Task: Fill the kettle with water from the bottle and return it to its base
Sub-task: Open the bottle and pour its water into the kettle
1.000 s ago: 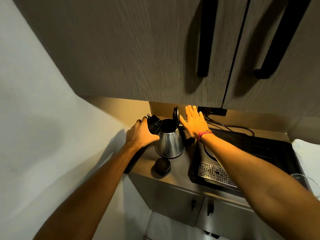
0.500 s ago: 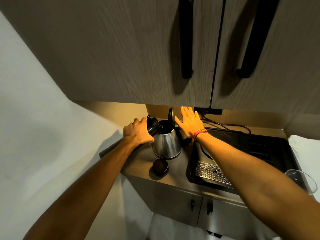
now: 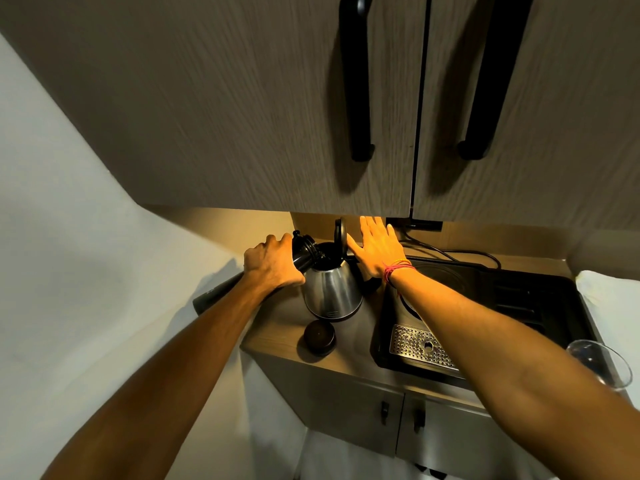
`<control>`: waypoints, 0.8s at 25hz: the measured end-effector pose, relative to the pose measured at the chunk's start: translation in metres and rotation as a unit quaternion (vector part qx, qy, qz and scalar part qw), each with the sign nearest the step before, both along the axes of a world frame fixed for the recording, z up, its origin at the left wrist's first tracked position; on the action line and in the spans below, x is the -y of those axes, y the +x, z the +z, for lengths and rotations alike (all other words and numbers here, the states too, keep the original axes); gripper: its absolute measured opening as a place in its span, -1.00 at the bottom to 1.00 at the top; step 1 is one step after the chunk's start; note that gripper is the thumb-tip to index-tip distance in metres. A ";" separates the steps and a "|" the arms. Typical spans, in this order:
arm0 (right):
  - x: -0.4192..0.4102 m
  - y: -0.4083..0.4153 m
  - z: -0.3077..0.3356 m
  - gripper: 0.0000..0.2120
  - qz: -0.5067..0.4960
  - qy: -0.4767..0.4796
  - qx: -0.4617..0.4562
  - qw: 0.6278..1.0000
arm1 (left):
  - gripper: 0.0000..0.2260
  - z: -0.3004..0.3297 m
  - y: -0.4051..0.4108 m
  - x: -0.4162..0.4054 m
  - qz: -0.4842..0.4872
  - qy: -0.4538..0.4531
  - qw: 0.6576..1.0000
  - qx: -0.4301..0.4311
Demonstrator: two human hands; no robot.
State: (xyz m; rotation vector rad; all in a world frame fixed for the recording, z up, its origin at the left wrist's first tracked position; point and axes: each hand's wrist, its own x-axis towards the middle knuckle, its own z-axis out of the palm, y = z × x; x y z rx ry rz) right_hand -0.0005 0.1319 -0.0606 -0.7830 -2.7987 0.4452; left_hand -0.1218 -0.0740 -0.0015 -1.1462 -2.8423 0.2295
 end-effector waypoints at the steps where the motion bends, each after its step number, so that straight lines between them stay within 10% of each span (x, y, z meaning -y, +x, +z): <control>1: 0.000 0.000 0.000 -0.20 -0.001 0.001 0.001 1.000 | -0.27 0.000 0.000 -0.001 0.000 0.000 1.000 -0.004; 14: 0.000 0.001 0.001 -0.22 -0.002 0.015 0.006 1.000 | -0.08 -0.025 -0.004 -0.003 0.034 0.183 0.977 0.108; 20: 0.002 0.001 0.006 -0.28 0.006 0.022 0.012 1.000 | -0.29 -0.046 -0.014 0.016 0.147 0.403 0.877 0.218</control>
